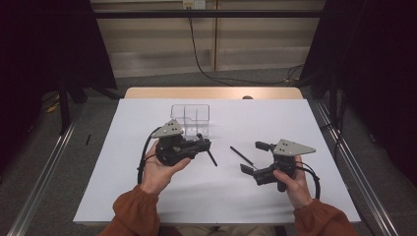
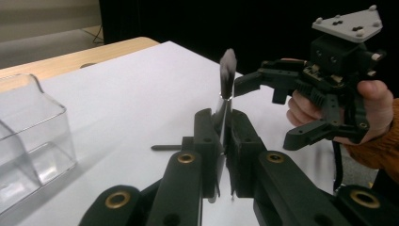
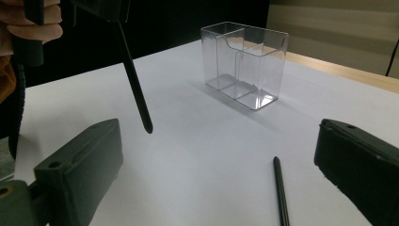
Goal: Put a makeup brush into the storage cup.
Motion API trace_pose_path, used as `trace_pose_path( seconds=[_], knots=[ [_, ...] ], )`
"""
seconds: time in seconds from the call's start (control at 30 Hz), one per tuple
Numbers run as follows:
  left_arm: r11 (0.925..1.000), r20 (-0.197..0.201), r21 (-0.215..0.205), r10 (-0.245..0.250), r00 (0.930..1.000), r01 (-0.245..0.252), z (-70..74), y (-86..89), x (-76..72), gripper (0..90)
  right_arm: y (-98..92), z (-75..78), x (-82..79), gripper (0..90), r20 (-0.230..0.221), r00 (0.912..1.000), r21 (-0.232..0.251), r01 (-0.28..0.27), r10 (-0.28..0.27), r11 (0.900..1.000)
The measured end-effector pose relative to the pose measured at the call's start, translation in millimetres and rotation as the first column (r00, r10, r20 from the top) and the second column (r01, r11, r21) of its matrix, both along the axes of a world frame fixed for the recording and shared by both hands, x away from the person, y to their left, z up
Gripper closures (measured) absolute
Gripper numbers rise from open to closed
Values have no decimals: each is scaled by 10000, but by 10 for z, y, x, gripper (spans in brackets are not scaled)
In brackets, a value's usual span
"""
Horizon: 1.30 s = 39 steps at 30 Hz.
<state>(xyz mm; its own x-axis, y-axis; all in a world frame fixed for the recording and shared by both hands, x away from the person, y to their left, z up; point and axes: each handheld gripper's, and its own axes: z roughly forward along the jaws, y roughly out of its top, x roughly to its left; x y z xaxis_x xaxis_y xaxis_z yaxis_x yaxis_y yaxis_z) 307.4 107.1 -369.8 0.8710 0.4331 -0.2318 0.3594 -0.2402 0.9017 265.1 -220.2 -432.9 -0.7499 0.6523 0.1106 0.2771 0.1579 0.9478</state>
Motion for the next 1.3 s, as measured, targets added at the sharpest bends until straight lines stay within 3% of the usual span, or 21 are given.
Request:
trace_pose_path(
  seconds=[0.3,0.47,0.87,1.3],
  knots=[
    [9992,-112,349,180,9998,-176,29,151,43,839,-87,4,-31,10,-128,9999,163,1,1,9999],
    [9987,-178,447,267,9995,-259,53,229,61,839,-112,-11,-53,17,-80,9999,-62,146,-147,9999],
    [9954,-304,734,647,9974,-623,87,415,115,839,-173,-39,-105,18,258,9986,-227,470,-464,9986],
    [9893,-280,1085,1007,9945,-971,143,571,201,839,-280,-55,-187,18,441,9953,37,862,-863,9963]
  ],
)
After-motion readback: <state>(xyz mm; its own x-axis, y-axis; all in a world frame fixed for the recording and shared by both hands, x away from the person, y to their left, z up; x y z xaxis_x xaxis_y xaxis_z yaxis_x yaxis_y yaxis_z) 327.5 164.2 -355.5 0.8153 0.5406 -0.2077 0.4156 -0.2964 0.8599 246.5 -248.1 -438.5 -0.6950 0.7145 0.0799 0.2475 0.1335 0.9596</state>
